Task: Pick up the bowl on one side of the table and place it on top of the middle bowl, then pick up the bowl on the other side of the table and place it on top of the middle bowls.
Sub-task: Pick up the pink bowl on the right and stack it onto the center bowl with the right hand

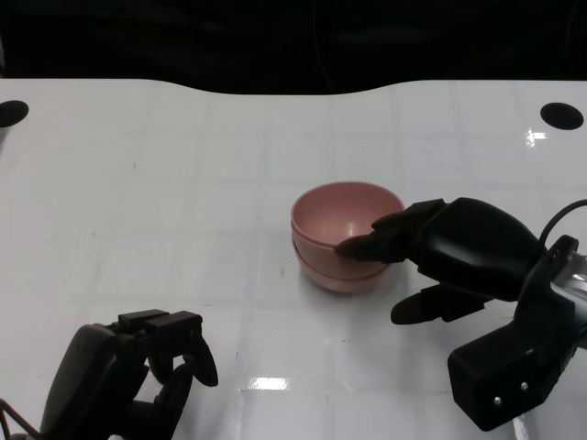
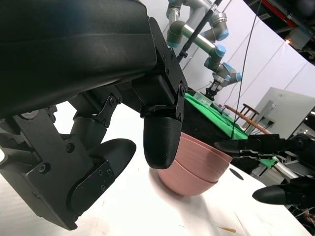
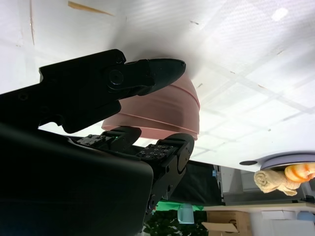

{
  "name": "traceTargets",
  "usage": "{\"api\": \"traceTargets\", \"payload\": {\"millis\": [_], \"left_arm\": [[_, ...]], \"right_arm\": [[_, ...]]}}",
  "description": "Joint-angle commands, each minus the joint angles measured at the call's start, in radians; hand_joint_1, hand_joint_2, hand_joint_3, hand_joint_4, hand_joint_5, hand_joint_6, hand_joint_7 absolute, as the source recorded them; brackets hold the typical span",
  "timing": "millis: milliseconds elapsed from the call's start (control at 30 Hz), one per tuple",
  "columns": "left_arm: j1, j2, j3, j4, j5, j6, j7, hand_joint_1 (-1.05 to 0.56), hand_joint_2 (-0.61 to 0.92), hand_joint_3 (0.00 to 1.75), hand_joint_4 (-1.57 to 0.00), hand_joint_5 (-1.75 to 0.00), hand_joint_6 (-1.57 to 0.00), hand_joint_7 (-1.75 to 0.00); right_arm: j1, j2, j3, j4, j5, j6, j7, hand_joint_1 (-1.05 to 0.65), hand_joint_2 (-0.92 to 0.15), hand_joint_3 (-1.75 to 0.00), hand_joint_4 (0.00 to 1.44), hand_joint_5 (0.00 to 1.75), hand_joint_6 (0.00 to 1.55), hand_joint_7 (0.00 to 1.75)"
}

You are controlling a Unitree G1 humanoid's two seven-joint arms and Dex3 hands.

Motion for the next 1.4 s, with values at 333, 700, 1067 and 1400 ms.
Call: {"api": "traceTargets", "payload": {"millis": [333, 700, 1067, 1400], "left_arm": [[-0.009, 0.017, 0.005, 0.006, 0.007, -0.003, 0.003, -0.08, 0.24, 1.62, -0.92, -1.69, -0.85, -1.48], [-0.007, 0.015, 0.005, 0.007, 0.001, -0.004, 0.000, -0.07, 0.23, 1.62, -0.91, -1.69, -0.85, -1.47], [-0.009, 0.016, 0.004, 0.006, 0.002, 0.000, -0.002, -0.07, 0.23, 1.63, -0.91, -1.68, -0.85, -1.47], [-0.021, 0.013, 0.004, 0.023, 0.001, -0.007, 0.003, -0.06, 0.22, 1.63, -0.92, -1.68, -0.86, -1.47]], "right_arm": [[0.008, -0.014, -0.011, 0.003, 0.001, -0.001, 0.001, -0.68, -0.92, -0.19, 0.44, 0.02, 0.47, 0.03], [0.011, -0.008, -0.027, 0.026, 0.011, -0.040, -0.072, -0.67, -0.92, -0.17, 0.45, 0.02, 0.47, 0.02], [0.094, -0.022, -0.093, -0.062, 0.039, -0.057, -0.109, -0.62, -0.92, -0.15, 0.41, 0.00, 0.42, 0.00], [0.201, -0.029, -0.159, -0.104, 0.062, -0.108, -0.176, -0.57, -0.92, -0.07, 0.39, 0.00, 0.39, 0.00]]}}
